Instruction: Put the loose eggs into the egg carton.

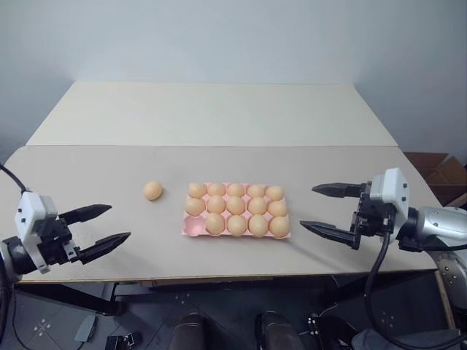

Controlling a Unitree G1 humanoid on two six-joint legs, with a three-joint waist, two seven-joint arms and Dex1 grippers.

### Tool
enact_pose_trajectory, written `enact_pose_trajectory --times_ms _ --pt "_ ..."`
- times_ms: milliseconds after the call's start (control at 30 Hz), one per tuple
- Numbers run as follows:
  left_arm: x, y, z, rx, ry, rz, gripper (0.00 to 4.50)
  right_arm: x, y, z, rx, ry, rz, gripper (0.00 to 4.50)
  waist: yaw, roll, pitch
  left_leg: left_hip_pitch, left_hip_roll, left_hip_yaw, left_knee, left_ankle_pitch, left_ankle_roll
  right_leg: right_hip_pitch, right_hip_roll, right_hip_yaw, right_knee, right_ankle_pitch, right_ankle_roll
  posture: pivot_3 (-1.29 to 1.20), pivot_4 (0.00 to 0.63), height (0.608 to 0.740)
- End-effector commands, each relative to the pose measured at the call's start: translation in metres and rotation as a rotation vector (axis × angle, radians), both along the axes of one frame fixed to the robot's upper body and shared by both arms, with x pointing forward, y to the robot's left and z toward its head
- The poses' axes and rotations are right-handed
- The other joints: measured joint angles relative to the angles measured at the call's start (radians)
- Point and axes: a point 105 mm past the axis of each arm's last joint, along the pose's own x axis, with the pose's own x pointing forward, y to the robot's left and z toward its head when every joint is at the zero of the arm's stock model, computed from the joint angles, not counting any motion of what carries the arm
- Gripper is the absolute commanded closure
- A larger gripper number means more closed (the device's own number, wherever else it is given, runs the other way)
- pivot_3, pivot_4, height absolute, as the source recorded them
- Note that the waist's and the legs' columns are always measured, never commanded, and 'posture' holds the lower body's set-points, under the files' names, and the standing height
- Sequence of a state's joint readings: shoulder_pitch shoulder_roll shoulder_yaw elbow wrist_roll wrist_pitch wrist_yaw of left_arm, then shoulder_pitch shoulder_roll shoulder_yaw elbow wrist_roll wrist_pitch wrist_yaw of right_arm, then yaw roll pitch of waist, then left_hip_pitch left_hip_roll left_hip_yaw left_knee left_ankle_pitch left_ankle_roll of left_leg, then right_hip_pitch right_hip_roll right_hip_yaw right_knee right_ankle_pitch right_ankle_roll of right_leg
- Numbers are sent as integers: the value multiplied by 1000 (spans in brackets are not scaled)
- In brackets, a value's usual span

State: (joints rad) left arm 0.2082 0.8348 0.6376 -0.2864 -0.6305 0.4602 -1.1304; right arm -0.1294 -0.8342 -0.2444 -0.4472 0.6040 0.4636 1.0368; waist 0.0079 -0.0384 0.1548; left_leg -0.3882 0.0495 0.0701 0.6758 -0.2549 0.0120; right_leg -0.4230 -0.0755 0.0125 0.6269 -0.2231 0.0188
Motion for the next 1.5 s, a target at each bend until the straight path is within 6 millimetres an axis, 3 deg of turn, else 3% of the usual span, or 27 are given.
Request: enact_pose_trajectory --times_ms 33,133,333,567,733,767,867,1067,1200,1333,1400,1500 --pt "-1 -4 17 6 -74 9 9 -2 -2 9 -6 -41 6 0 1 0 0 0 0 0 0 0 0 0 0 0 0 0 0 0 150 740" --pt "11 -3 16 7 -58 68 9 -2 -2 10 -6 -43 2 0 2 0 0 0 0 0 0 0 0 0 0 0 0 0 0 0 150 740" --pt "71 1 6 41 12 328 9 1 0 12 -2 -60 -7 0 6 0 0 1 -1 -1 1 0 0 2 1 -1 1 3 4 0 150 740" --pt "139 -14 -17 53 141 461 9 2 3 14 4 -76 -25 0 3 -1 0 -1 -2 -1 0 0 0 1 1 0 0 4 6 0 150 740" --pt "160 -26 -31 80 240 475 9 3 4 17 14 -89 -36 0 -4 -1 0 -2 -2 -1 0 0 0 1 2 0 -1 4 6 0 150 740" --pt "161 -28 -33 84 252 464 9 3 5 18 17 -92 -37 0 -4 -1 0 -2 -2 -1 0 0 0 1 2 0 -1 4 6 0 150 740" --pt "160 -36 -34 84 264 430 596 2 4 20 26 -98 -46 0 -6 -1 0 -2 -2 -2 0 0 0 0 2 0 -1 4 6 0 150 740" --pt "152 -42 -28 106 236 382 2593 3 3 22 42 -107 -75 0 -4 -1 0 -2 -2 -2 1 0 0 1 1 0 0 5 7 0 150 740" --pt "144 -53 -7 121 159 305 2593 4 2 22 47 -111 -84 0 -4 -1 0 -2 -2 -2 1 0 0 0 1 0 0 5 7 0 150 740" --pt "123 -82 16 95 65 119 2593 3 2 21 49 -110 -88 0 -2 -1 0 -2 -2 -1 1 0 0 0 1 0 0 5 7 0 150 740" --pt "108 -100 20 82 54 3 2593 2 4 20 50 -109 -89 0 -2 -1 0 -2 -2 -1 1 0 0 0 1 0 -1 5 7 0 150 740" --pt "89 -121 8 90 96 -129 2593 2 4 19 55 -108 -94 0 -1 -1 0 -2 -2 -1 1 0 0 1 1 1 -1 5 7 0 150 740"
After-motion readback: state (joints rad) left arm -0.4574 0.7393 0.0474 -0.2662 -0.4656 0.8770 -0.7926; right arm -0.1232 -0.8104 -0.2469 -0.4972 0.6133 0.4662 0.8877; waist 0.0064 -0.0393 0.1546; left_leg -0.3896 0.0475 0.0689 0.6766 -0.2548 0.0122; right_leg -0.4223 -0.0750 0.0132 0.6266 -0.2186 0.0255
